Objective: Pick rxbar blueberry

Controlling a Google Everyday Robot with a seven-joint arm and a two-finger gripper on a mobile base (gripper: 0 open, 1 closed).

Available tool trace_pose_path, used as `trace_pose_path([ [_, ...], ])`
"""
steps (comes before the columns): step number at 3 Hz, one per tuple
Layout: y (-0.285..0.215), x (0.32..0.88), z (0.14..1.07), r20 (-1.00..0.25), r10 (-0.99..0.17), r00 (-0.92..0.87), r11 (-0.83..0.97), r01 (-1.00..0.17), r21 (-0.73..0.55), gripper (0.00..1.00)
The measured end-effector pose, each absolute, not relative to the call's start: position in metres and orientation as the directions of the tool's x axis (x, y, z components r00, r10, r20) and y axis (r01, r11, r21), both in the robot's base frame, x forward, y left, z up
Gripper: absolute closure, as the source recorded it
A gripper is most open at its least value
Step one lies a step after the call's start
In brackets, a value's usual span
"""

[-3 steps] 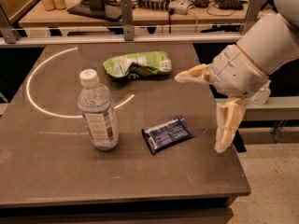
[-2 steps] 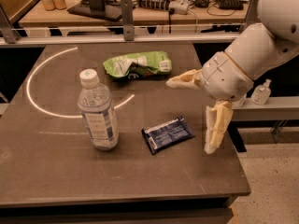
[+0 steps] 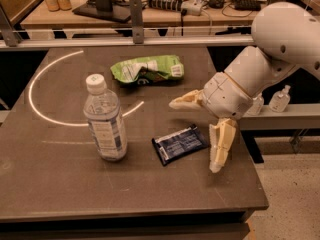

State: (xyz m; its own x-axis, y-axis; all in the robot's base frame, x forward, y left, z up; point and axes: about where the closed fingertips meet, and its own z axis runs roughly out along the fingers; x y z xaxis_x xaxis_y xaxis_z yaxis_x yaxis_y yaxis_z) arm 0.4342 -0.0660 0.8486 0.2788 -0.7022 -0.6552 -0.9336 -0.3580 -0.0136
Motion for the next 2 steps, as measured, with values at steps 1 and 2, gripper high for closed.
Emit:
trace_pose_path([
  [1,-0.0657,0.4364,0.8391,-0.669,-0.693,0.269,-0.358,-0.934,-0.004,0.0],
  [2,-0.0669,0.4344,0.8327,-0.685,-0.676,0.273,-0.367,-0.93,-0.008,0.17],
])
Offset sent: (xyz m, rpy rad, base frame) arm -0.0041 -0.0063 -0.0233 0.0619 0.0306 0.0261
